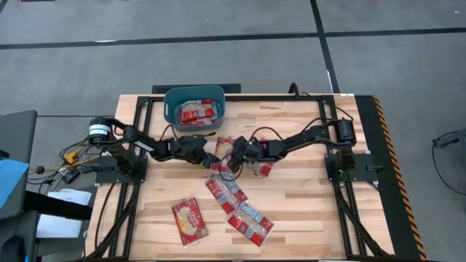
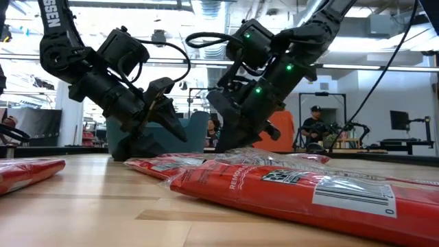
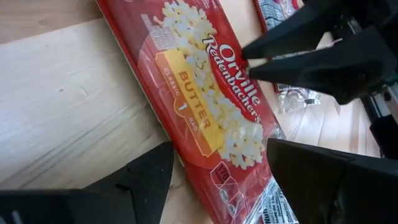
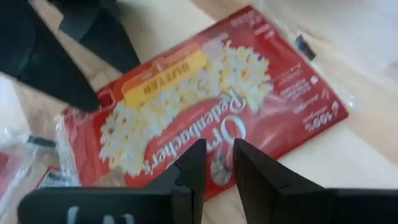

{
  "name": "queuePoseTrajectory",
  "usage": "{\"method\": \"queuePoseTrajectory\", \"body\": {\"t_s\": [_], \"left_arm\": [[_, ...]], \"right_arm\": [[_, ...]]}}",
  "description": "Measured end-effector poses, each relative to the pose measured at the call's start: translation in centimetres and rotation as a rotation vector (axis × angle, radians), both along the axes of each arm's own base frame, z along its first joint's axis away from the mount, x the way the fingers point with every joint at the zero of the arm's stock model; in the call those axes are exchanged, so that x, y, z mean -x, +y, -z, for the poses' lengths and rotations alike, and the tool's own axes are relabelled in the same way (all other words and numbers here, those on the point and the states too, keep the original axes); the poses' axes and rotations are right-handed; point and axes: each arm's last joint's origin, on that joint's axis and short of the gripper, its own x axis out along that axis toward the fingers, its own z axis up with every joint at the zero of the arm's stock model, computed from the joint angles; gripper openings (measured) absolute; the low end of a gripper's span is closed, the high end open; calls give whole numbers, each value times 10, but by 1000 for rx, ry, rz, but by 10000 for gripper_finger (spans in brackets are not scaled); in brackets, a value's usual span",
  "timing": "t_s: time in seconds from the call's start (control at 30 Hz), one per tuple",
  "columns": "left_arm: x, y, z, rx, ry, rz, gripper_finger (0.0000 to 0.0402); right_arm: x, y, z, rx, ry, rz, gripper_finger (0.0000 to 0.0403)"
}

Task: Sort popcorn bags into baskets
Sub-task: Put the red popcorn bag into the blue bin

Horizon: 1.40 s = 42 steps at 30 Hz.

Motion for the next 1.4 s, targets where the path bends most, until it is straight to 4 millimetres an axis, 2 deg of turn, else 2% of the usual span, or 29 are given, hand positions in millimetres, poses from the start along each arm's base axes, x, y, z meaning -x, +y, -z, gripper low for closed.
{"method": "queuePoseTrajectory", "body": {"t_s": [0.1, 0.27, 0.53, 0.83, 1.2, 1.4], "left_arm": [[-3, -1, -1, 4, -2, 3, 248], [-5, -2, -3, -5, -6, 13, 248], [-5, -2, -1, -13, 23, 2, 248], [-4, -2, -1, -15, 25, 2, 248], [-4, -2, -1, -17, 30, -6, 248], [-4, -3, -1, -17, 24, -3, 248]], "right_arm": [[-4, -1, 9, 6, -18, -3, 107], [-12, 2, 12, 0, -7, -39, 107], [-18, 17, -13, 59, 45, -70, 107], [-2, 40, -4, 80, 241, -13, 107], [-17, 25, 9, 85, 158, -31, 107], [-26, 23, 18, 80, 168, -41, 107]]}}
